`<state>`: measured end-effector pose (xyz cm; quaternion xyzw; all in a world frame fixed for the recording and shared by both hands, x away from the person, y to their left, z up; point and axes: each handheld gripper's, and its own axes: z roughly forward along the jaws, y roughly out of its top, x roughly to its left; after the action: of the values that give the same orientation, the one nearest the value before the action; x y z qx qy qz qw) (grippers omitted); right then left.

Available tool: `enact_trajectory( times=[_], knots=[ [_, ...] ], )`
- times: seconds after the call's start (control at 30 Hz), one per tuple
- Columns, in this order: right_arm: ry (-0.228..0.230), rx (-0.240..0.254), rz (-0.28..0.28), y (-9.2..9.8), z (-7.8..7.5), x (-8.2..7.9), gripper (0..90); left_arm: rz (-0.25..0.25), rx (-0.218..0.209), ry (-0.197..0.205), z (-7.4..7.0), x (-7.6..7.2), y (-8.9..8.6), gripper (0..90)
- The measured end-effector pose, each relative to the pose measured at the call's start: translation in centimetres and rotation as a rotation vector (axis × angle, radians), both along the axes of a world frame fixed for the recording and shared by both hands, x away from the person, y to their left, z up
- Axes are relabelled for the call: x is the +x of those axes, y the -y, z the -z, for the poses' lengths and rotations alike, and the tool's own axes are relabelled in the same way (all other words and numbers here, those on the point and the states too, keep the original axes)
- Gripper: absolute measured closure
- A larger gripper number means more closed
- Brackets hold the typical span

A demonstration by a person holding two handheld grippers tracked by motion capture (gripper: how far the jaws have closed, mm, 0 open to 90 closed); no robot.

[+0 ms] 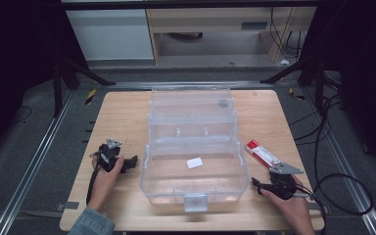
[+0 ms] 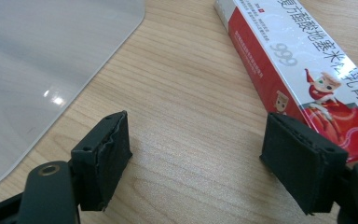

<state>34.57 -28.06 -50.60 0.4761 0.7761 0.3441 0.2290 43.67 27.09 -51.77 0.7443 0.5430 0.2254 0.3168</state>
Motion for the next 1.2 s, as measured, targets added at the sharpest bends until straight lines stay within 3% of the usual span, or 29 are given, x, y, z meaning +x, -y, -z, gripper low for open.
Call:
enact_trajectory(
  times=[0.37, 0.47, 0.6, 0.7, 0.83, 0.9, 0.97, 1.2],
  knots=[
    [-0.012, -0.012, 0.009, 0.2, -0.3, -0.2, 24.5, 0.0, 0.0, 0.0, 0.0, 0.0, 0.0, 0.0],
    [0.035, 0.033, 0.037, 0.7, -1.6, -0.3, 25.4, 0.001, 0.0, 0.0, 0.0, -0.1, 0.0, 0.0],
    [0.111, 0.002, 0.073, 1.8, -4.2, 0.6, 28.7, 0.003, 0.001, -0.001, 0.0, -0.1, 0.0, 0.0],
    [0.071, -0.005, 0.055, 2.7, -5.2, 2.2, 29.2, 0.007, 0.001, 0.0, 0.0, -0.2, 0.0, 0.0],
    [0.016, -0.054, 0.044, 3.2, -5.7, 4.1, 27.8, 0.007, 0.001, 0.0, 0.0, -0.2, 0.0, 0.0],
    [-0.042, -0.086, 0.025, 3.3, -5.5, 5.8, 25.7, 0.007, 0.001, 0.0, 0.0, -0.2, 0.0, 0.0],
    [-0.08, -0.078, 0.007, 3.1, -5.2, 6.6, 26.1, 0.008, 0.001, 0.0, 0.0, -0.2, 0.0, 0.0],
    [-0.149, -0.117, -0.031, 2.2, -4.2, 8.1, 35.2, 0.009, 0.0, 0.0, 0.0, -0.2, 0.0, 0.0]
  ],
)
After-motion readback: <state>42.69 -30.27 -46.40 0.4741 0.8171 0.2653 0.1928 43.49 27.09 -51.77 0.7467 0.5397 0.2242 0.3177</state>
